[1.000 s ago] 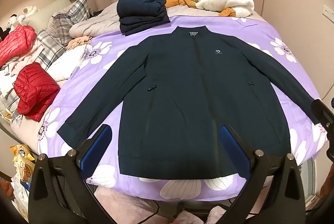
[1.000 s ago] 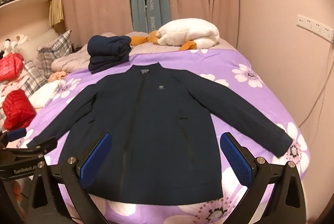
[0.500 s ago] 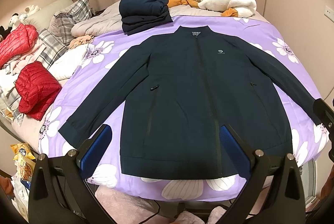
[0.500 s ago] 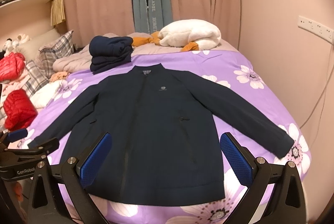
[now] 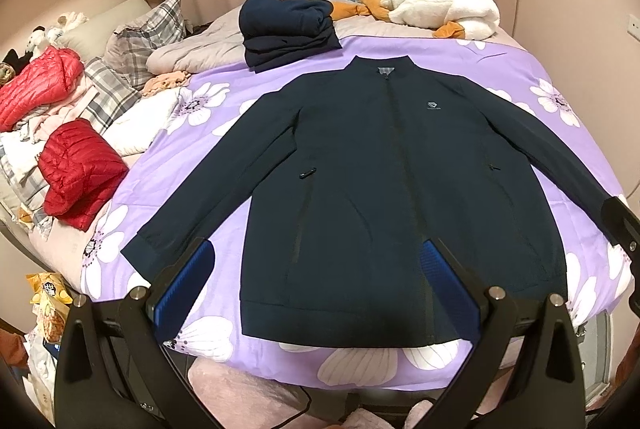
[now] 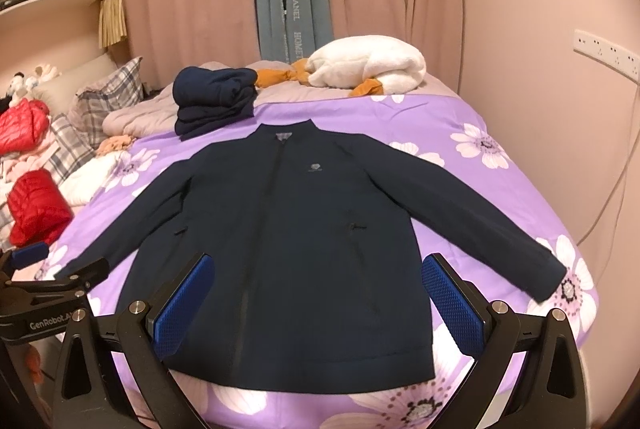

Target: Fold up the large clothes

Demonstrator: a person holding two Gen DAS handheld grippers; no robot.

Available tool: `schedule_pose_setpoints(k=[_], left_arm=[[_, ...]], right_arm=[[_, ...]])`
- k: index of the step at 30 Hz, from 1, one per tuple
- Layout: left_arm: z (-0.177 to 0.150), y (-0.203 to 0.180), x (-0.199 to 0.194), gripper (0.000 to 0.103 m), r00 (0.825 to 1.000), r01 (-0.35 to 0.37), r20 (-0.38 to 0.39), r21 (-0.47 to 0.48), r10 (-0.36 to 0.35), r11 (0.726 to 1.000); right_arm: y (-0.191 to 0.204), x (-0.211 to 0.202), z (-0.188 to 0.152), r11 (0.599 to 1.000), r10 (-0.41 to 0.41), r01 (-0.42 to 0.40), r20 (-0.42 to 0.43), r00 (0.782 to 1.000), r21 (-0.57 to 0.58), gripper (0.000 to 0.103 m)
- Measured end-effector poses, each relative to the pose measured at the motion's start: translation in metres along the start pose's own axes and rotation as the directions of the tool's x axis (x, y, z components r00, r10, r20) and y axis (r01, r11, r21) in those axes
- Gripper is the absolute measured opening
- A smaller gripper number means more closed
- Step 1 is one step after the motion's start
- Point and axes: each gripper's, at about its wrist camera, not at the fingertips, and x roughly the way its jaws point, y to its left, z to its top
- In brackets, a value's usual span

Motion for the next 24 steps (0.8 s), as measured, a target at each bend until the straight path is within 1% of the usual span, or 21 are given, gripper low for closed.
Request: schedule_pose_setpoints(k=[24], left_arm=[[-0.0002,0.0018,0.0018,0.103,1.0,-0.008,0.003,0.002,0.008,1.0]], right_arm=[[0.0014,0.003,-0.002,1.0,0.012,-0.012,-0.002,1.0,0.004,0.103]])
